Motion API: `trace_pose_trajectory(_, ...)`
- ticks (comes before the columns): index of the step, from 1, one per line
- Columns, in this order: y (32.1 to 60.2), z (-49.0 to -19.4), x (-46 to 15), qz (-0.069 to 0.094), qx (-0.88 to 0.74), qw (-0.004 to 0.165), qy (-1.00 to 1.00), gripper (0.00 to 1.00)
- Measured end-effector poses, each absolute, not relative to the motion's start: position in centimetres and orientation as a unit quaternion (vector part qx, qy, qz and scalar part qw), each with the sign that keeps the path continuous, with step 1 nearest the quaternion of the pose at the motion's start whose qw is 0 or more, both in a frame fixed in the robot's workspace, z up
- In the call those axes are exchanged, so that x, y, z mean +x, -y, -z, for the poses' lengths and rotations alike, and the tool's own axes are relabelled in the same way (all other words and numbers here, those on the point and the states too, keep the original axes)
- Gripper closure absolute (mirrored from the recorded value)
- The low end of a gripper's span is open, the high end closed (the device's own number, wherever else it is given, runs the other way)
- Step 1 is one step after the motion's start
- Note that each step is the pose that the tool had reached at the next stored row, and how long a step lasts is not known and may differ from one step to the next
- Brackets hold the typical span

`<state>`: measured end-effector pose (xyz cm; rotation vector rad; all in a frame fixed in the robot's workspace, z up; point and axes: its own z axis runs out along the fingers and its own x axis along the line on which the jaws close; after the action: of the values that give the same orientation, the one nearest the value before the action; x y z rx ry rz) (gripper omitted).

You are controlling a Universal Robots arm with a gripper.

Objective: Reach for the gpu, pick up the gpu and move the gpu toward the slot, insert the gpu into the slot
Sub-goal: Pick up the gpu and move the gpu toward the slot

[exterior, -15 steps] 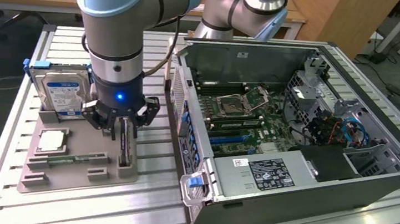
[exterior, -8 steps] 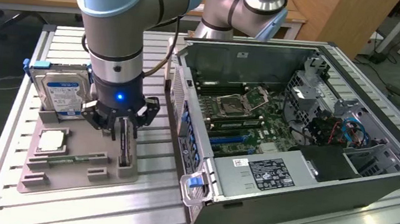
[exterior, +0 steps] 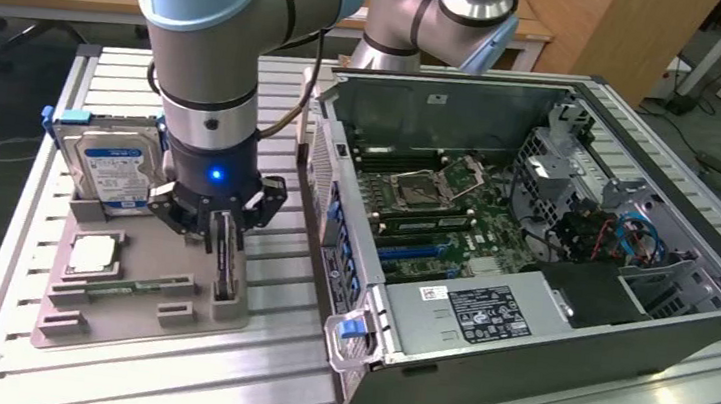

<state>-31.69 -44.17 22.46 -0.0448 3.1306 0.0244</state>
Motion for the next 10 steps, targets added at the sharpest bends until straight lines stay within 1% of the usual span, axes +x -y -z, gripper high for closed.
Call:
trace_pose_trajectory(1,44.17,-22.47,-31.69,-0.008,-0.014,0.005,-1.000,0.62)
trace_pose_trajectory(2,44.17,-22.46,-31.69,-0.008,-0.014,0.005,-1.000,0.68)
trace_pose_trajectory(9,44.17,-22.47,-31.69,-0.008,-0.014,0.005,-1.000,0.69)
trace_pose_trajectory(10,44.17,-22.47,-31.69,-0.008,-0.014,0.005,-1.000,0.74)
